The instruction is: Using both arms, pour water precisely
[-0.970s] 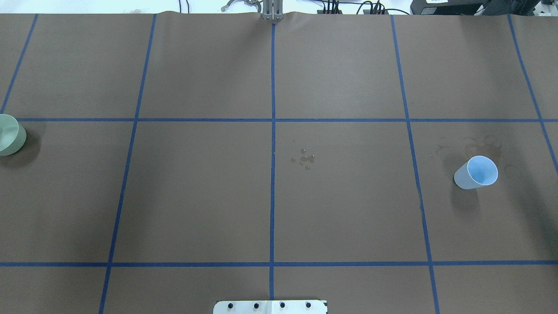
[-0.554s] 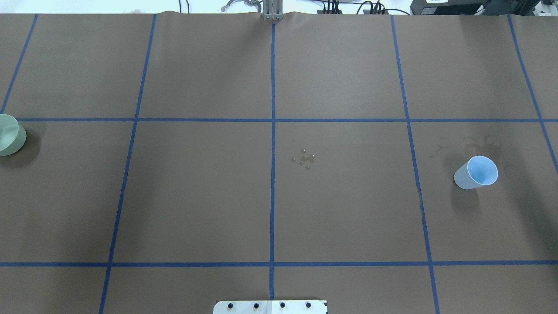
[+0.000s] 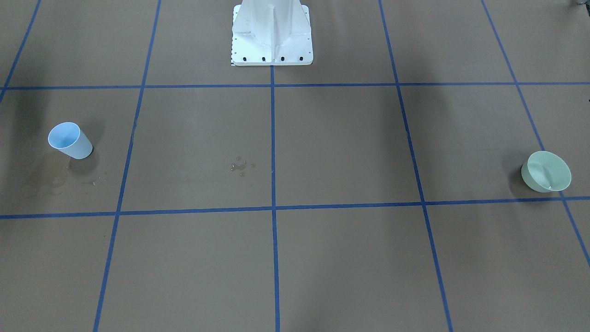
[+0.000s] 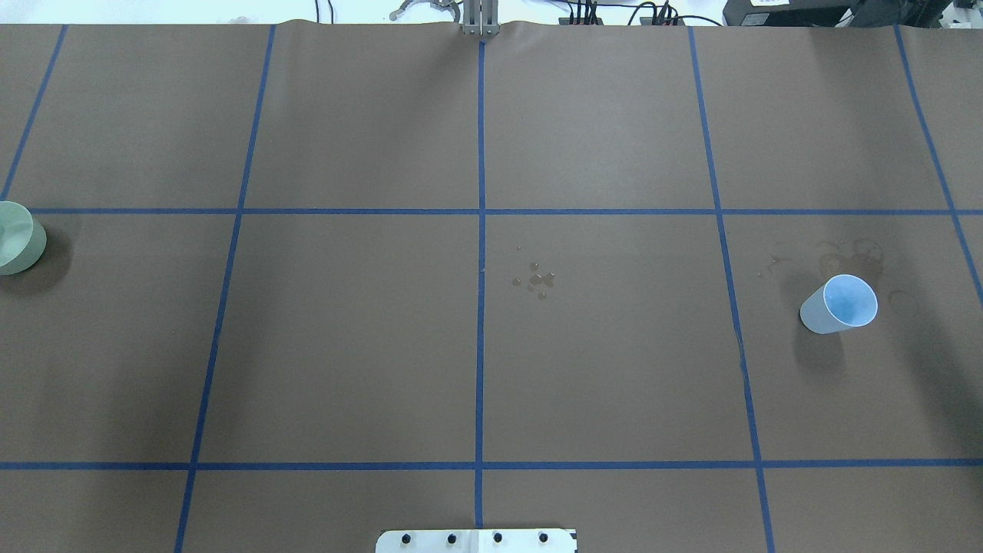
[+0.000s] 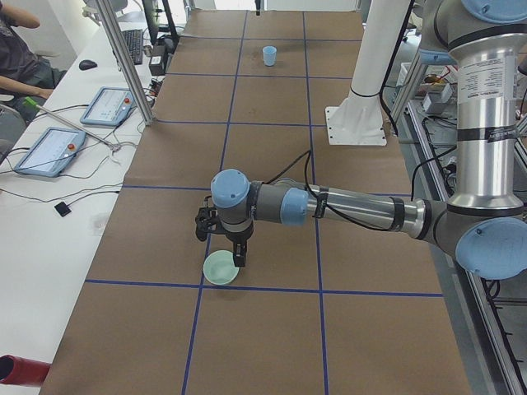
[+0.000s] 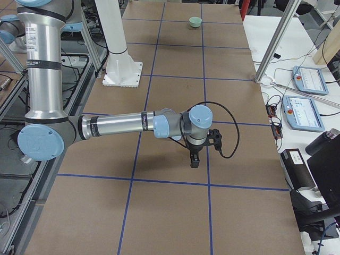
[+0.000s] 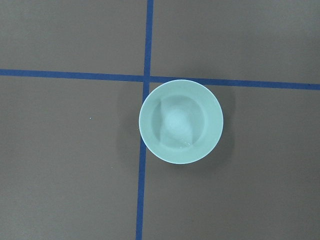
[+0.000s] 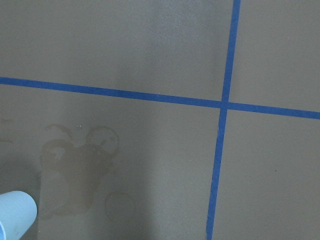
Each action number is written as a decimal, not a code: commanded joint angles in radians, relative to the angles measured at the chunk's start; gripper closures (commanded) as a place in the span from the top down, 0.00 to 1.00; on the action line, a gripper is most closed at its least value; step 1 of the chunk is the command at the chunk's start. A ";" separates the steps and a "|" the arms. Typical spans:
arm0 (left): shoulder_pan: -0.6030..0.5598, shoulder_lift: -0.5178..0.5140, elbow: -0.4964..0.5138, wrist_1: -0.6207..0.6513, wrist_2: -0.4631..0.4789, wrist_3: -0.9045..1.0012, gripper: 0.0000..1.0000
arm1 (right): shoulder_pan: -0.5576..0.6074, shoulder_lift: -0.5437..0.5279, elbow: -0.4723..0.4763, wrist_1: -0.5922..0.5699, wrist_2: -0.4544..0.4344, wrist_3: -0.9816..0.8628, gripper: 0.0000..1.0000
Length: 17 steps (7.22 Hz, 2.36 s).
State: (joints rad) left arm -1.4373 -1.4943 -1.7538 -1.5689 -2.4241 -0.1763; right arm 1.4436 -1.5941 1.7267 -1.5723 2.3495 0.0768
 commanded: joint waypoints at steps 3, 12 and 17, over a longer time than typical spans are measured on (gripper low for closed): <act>0.049 -0.174 0.330 -0.166 -0.007 -0.089 0.99 | 0.000 -0.009 0.004 0.000 0.031 0.000 1.00; 0.120 -0.234 0.639 -0.425 -0.006 -0.138 0.58 | 0.000 -0.007 0.002 0.000 0.030 0.000 1.00; 0.120 -0.305 0.558 -0.407 -0.108 -0.312 0.00 | 0.000 -0.007 0.022 0.000 0.031 -0.002 1.00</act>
State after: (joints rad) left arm -1.3164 -1.7651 -1.1421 -1.9818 -2.4647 -0.3918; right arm 1.4435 -1.6015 1.7384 -1.5723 2.3795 0.0752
